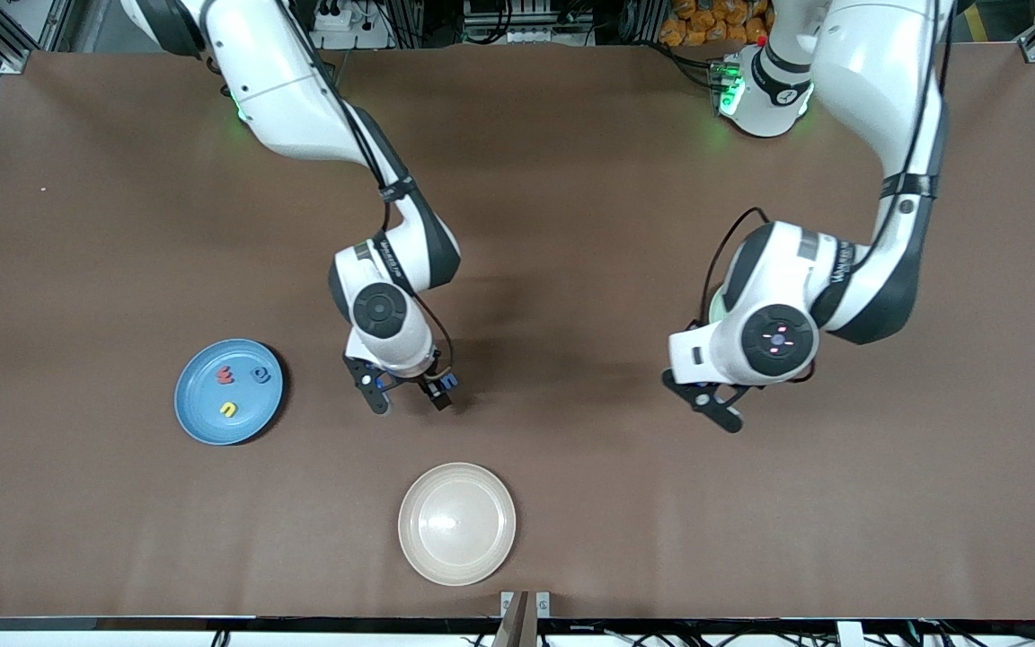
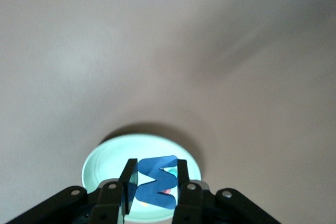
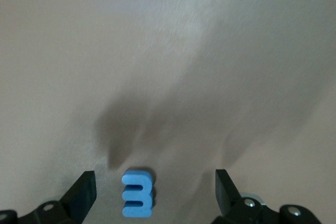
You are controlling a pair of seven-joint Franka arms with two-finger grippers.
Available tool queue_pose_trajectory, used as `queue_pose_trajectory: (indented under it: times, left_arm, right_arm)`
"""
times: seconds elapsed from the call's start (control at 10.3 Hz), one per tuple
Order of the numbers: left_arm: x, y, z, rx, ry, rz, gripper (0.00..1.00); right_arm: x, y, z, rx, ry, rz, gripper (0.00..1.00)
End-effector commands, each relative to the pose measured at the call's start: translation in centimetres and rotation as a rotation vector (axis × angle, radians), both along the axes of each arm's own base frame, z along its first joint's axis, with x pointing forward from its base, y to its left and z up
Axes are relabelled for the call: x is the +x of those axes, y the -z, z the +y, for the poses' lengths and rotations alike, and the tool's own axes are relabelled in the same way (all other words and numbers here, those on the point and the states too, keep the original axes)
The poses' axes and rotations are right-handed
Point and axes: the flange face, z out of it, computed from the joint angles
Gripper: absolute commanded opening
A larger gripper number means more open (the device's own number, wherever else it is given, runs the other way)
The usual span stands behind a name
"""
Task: Sort upper and lower case letters into plates
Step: 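Drop the M on the green plate while the right gripper grasps the m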
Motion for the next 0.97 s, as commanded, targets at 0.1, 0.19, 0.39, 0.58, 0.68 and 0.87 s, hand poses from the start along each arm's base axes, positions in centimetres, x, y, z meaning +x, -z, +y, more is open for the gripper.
queue_pose_trajectory:
  times: [0.1, 0.19, 0.39, 0.58, 0.68, 0.87]
  left_arm:
    - [-6.2, 1.1, 5.7, -0.038, -0.046, 0.003, 0.24]
    - [-8.5, 2.6, 6.6, -0.046, -0.049, -0.018, 0.23]
    - [-12.0, 5.4, 7.7, -0.053, -0.057, -0.039, 0.23]
    - [-14.4, 8.1, 8.4, -0.064, -0.072, -0.053, 0.23]
    - [-15.5, 8.9, 9.0, -0.076, -0.09, -0.061, 0.23]
    - [-17.0, 10.7, 9.7, -0.09, -0.095, -0.103, 0.23]
  right_arm:
    - [1.0, -0.1, 0.7, 0.0, 0.027, -0.025, 1.0]
    - [1.0, -0.1, 0.7, 0.0, 0.029, -0.025, 1.0]
    - [0.8, 1.2, 0.5, -0.009, 0.031, -0.019, 1.0]
    - [0.7, 2.1, 0.7, -0.006, 0.028, -0.029, 1.0]
    - [0.6, 2.1, 0.9, -0.006, 0.025, -0.029, 1.0]
    - [0.5, 2.1, 1.0, -0.005, 0.024, -0.028, 1.0]
